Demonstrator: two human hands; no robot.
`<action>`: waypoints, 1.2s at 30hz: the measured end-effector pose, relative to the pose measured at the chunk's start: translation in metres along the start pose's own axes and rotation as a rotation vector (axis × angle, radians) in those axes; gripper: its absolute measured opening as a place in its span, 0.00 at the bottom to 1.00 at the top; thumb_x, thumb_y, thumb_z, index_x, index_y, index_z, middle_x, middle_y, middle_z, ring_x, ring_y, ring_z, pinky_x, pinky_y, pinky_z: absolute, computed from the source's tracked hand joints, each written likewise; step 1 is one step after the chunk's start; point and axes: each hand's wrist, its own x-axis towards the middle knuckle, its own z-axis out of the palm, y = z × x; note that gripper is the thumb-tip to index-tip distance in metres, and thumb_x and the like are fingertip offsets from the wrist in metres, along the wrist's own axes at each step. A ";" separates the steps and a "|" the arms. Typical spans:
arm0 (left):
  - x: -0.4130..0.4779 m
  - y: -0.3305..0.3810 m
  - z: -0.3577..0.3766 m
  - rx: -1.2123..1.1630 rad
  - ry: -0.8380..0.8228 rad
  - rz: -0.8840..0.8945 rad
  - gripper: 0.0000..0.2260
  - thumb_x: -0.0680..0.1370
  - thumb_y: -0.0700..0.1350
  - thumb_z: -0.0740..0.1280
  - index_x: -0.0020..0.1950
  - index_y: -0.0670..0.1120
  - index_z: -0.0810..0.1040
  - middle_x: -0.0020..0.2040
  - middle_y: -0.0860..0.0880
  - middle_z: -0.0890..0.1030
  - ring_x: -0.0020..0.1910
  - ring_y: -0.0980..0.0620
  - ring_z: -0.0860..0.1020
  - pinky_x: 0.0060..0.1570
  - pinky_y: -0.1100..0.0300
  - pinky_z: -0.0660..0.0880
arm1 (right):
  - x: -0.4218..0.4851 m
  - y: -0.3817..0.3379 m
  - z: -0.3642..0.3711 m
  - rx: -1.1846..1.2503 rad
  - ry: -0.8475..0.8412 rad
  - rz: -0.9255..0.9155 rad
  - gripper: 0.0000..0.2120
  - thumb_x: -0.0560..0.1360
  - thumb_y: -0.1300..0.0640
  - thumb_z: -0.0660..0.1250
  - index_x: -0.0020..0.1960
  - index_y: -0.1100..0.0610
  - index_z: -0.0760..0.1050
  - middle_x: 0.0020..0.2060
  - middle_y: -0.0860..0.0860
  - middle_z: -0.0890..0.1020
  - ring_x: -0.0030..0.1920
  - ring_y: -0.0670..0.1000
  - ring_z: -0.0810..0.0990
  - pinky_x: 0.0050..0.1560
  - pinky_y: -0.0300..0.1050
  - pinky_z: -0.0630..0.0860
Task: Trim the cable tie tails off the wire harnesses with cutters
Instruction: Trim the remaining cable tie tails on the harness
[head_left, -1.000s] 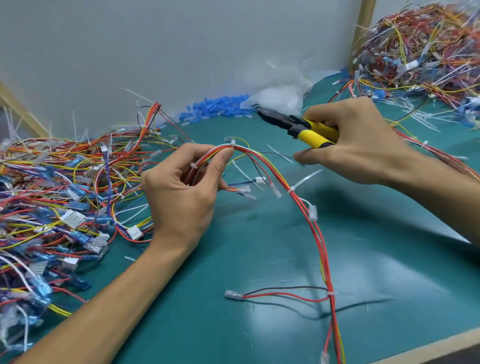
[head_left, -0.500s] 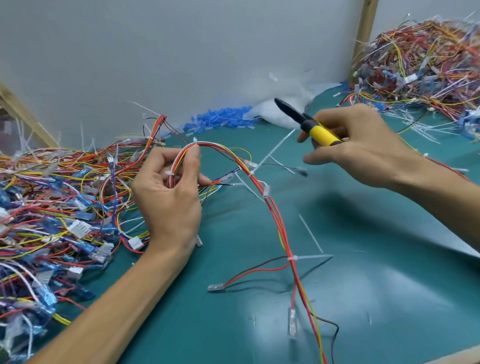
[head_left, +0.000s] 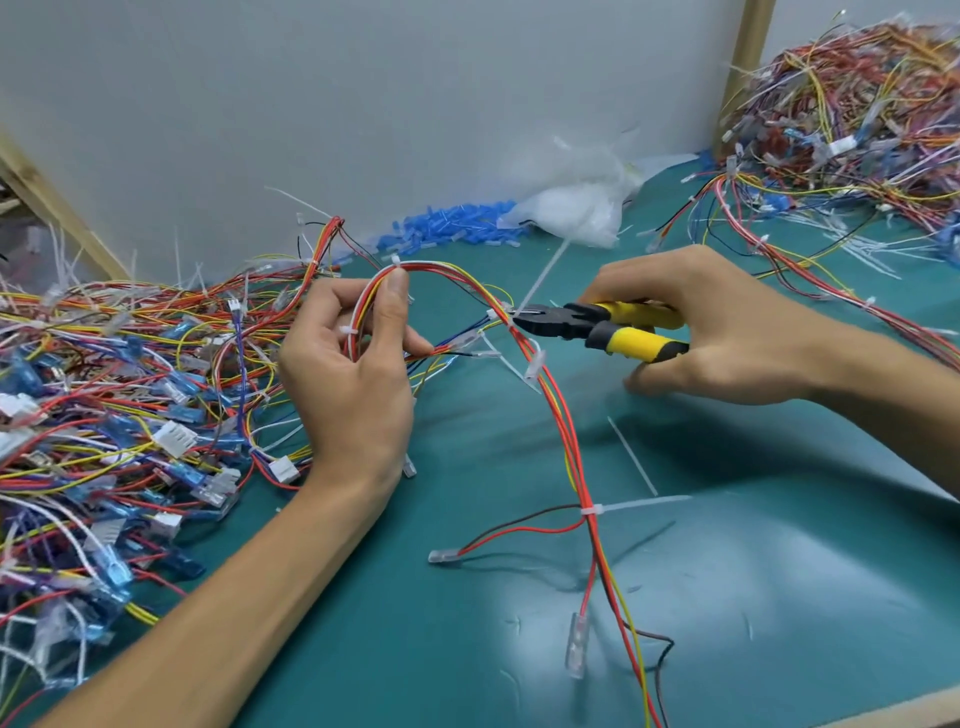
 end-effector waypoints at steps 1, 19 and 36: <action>0.000 0.000 0.000 0.002 -0.005 0.002 0.08 0.82 0.48 0.71 0.46 0.46 0.78 0.29 0.48 0.81 0.27 0.56 0.77 0.35 0.58 0.70 | 0.000 -0.001 0.001 -0.002 0.001 -0.010 0.14 0.62 0.58 0.72 0.47 0.48 0.79 0.37 0.49 0.77 0.40 0.55 0.74 0.39 0.59 0.74; -0.014 0.018 -0.004 0.498 -0.099 0.576 0.18 0.76 0.47 0.72 0.65 0.45 0.78 0.63 0.43 0.70 0.66 0.46 0.70 0.66 0.41 0.68 | -0.004 -0.010 0.006 -0.015 0.064 0.094 0.13 0.60 0.53 0.71 0.41 0.61 0.82 0.25 0.51 0.66 0.27 0.48 0.59 0.28 0.42 0.54; -0.015 0.002 0.006 -0.469 -0.696 -0.471 0.08 0.77 0.41 0.67 0.52 0.38 0.76 0.38 0.46 0.82 0.27 0.48 0.75 0.29 0.60 0.74 | -0.002 -0.010 0.024 -0.061 0.111 0.076 0.13 0.67 0.64 0.75 0.35 0.62 0.71 0.29 0.58 0.62 0.32 0.50 0.55 0.31 0.46 0.50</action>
